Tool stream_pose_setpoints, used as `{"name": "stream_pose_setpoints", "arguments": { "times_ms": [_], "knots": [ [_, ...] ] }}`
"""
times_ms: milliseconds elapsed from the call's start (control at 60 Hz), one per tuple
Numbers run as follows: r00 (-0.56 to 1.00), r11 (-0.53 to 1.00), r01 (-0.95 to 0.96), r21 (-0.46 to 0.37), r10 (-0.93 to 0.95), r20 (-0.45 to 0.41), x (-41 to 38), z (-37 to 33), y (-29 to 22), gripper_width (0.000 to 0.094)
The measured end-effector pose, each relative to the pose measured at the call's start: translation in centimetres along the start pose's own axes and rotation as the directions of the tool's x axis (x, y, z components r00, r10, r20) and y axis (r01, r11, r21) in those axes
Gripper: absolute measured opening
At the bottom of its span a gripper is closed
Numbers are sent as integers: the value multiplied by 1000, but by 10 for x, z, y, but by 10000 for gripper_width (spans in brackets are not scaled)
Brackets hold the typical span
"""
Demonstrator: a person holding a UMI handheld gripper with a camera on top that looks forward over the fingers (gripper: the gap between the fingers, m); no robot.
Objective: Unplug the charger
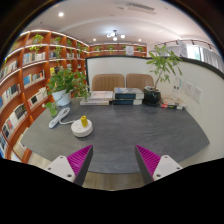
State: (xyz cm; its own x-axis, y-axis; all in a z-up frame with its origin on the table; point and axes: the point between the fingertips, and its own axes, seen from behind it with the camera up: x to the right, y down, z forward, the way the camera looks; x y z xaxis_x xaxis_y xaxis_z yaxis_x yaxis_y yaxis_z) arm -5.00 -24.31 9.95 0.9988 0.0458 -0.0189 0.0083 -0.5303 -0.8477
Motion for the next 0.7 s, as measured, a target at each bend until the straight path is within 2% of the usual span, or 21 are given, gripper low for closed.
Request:
{"name": "stream_pose_setpoints", "arguments": {
  "times_ms": [100, 200, 250, 300, 417, 483, 550, 583, 617, 633, 700],
  "knots": [
    [998, 1000, 25, -18, -23, 62, -15, 7, -1, 853],
    [995, 998, 60, -7, -59, 81, -51, 62, -16, 835],
    [995, 999, 50, -16, -49, 85, -68, 95, -17, 785],
    [997, 999, 37, -19, -36, 67, -126, 140, -23, 710],
    [999, 999, 36, 7, -37, 26, -140, 187, -38, 625],
    [999, 999, 44, 18, -45, 14, -141, 204, -44, 537],
    [999, 999, 46, -13, -46, 9, -141, 216, -38, 415],
    [999, 999, 35, 9, -36, 20, -143, 218, -45, 352],
    [999, 999, 35, 2, -35, 2, -139, 219, -43, 178],
    [999, 999, 43, -3, -43, -9, -137, 219, -42, 135],
    [998, 999, 55, 1, -55, -21, -137, 219, -42, 96]
  ]
}}
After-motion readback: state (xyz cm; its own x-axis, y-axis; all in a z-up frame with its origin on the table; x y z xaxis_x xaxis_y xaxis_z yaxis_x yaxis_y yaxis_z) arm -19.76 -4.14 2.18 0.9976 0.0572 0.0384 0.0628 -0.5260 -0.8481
